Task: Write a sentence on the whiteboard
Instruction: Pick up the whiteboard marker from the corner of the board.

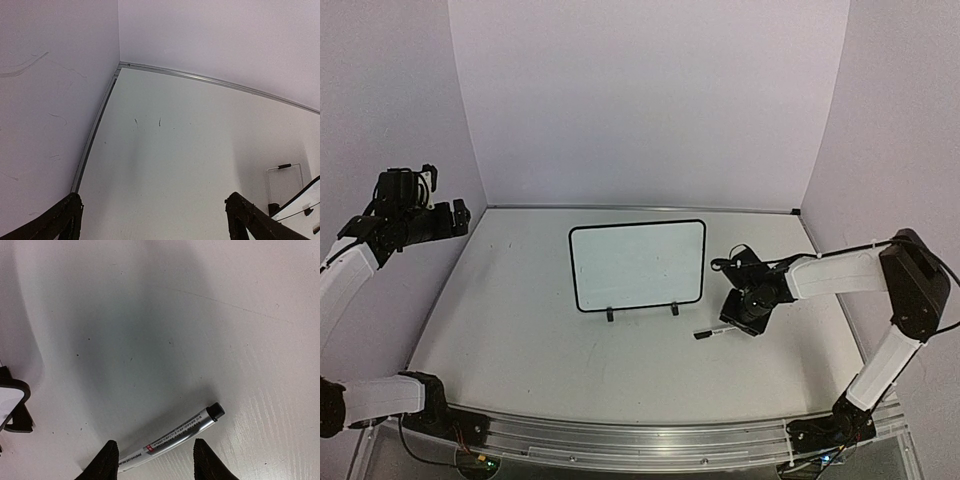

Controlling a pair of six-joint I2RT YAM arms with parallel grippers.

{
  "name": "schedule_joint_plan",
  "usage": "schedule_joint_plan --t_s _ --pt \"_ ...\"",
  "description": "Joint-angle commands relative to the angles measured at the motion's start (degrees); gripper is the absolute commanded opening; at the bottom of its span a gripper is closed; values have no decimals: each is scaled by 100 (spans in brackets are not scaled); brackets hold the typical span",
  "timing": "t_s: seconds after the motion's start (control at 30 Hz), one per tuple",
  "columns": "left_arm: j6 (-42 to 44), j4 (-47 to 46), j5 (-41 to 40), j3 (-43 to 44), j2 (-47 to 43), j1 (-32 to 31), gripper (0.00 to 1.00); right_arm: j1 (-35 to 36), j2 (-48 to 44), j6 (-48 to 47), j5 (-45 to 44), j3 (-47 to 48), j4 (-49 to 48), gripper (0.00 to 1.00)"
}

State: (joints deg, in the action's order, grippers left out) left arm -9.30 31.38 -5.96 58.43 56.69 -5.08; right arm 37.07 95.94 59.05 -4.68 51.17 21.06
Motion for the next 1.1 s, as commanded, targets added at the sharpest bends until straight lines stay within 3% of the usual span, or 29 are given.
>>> schedule_joint_plan --t_s 0.0,0.4,0.53,0.73,0.9,1.07 --pt "-54 -175 60 13 -35 16 100 -27 183 66 -211 228 83 47" --pt "-46 -161 29 26 -24 17 100 -31 572 -161 -510 471 107 37" --pt "-37 -166 16 26 -28 23 100 -26 711 -260 -569 550 153 23" --pt "-24 -169 28 22 -24 18 100 -31 748 -242 -588 548 167 10" --pt "97 -290 364 -31 -101 18 100 -24 554 -210 -616 538 170 1" --pt "84 -476 1072 -68 -120 8 99 -30 161 -195 -633 517 164 0"
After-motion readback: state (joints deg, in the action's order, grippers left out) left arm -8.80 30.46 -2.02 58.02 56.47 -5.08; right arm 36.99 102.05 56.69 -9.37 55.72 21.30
